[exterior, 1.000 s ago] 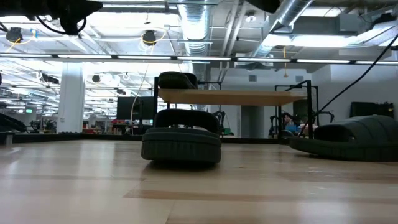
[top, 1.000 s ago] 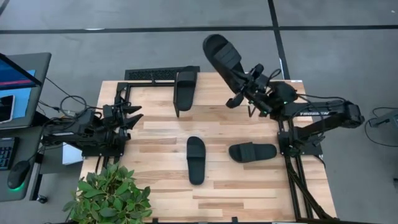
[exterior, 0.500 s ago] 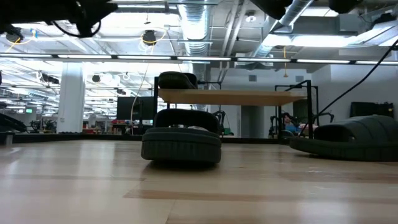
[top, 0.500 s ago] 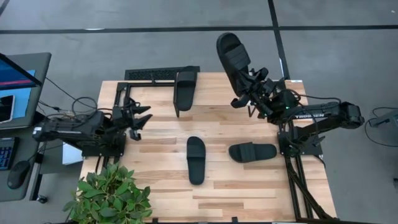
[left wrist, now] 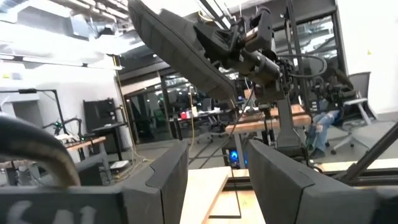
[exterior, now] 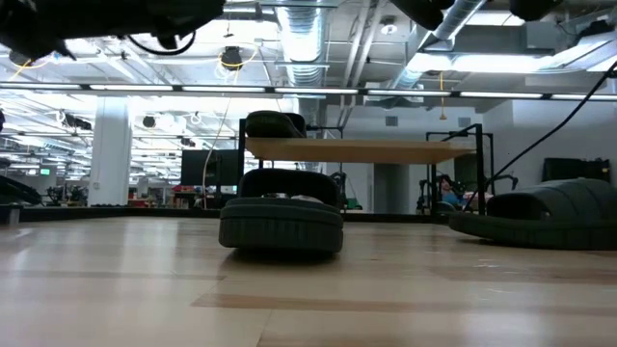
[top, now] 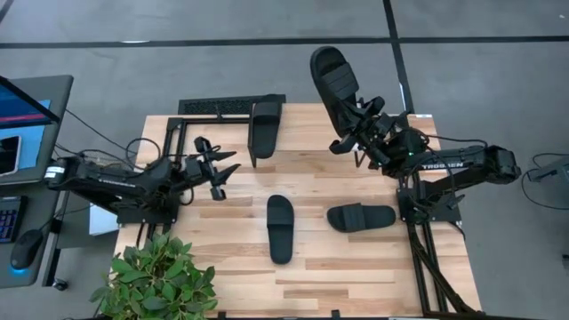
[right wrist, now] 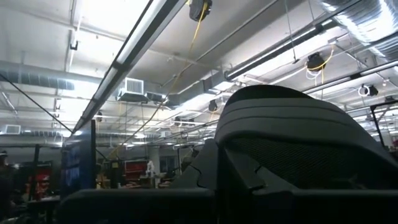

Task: Pick and place slides into the shelf
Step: Put the black slide on the shelf

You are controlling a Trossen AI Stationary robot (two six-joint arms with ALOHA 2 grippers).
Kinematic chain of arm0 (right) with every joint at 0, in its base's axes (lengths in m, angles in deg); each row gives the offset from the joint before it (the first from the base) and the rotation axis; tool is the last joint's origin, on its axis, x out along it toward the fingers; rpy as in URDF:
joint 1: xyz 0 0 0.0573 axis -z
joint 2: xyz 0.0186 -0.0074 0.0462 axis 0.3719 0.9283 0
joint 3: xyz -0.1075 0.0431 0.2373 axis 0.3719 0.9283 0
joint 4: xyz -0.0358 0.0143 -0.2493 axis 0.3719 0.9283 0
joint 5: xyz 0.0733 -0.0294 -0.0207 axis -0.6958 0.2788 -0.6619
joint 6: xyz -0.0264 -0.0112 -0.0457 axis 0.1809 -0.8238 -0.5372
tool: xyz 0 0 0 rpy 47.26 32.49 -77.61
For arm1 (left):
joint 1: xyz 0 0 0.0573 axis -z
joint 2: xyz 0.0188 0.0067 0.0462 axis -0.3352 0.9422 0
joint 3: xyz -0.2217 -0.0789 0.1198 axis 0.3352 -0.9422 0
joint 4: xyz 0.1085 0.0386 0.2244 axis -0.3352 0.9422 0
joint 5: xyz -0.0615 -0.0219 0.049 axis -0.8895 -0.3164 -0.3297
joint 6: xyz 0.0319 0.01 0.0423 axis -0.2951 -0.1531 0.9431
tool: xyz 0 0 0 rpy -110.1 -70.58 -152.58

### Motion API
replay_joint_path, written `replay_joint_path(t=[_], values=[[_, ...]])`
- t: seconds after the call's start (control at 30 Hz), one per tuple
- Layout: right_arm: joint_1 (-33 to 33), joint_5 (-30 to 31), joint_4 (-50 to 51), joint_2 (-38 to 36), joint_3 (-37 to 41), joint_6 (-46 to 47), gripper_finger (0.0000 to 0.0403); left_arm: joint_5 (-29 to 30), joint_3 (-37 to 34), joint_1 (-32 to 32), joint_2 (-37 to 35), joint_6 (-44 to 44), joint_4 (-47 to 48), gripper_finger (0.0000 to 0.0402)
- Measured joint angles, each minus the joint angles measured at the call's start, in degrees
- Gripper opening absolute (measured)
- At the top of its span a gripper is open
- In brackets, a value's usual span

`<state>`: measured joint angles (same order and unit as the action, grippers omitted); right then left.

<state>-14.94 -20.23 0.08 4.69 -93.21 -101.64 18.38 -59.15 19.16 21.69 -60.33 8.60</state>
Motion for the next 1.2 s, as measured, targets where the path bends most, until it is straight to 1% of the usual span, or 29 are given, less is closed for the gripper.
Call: replay_joint_path(t=[0.3, 0.5, 0.7, 0.8, 0.9, 0.97, 1.1, 1.2], values=[[0.0, -0.1, -0.4, 0.0, 0.0, -0.4, 0.0, -0.2, 8.5, 0.0, 13.0, 1.0, 0.0, 0.0153], [0.0, -0.1, 1.1, 0.0, 0.0, -0.5, 0.0, -0.5, 15.1, 0.0, 19.6, 2.1, 0.0, 0.0153], [0.0, 0.0, 3.9, 0.0, 0.0, -1.7, 0.0, -0.1, 23.0, 0.0, 25.3, 2.1, 0.1, 0.0153], [0.0, 1.1, 5.2, 0.0, 0.0, -2.9, 0.0, 3.1, 27.0, 0.0, 27.6, 2.1, 1.2, 0.0153], [0.0, 1.8, 6.2, 0.0, 0.0, -4.0, 0.0, 8.8, 30.7, 0.0, 29.6, 3.9, 2.8, 0.0153], [0.0, 1.8, 7.0, 0.0, 0.0, -4.2, 0.0, 11.6, 32.8, 0.0, 30.7, 5.8, 3.4, 0.0153], [-0.3, 3.2, 8.8, 0.0, 0.0, -5.5, 0.0, 13.8, 36.6, 0.0, 31.3, 8.1, 4.1, 0.0153], [-0.5, 3.3, 9.5, 0.1, 0.0, -5.5, 0.0, 13.4, 38.4, 0.0, 31.3, 6.3, 6.6, 0.0153]])
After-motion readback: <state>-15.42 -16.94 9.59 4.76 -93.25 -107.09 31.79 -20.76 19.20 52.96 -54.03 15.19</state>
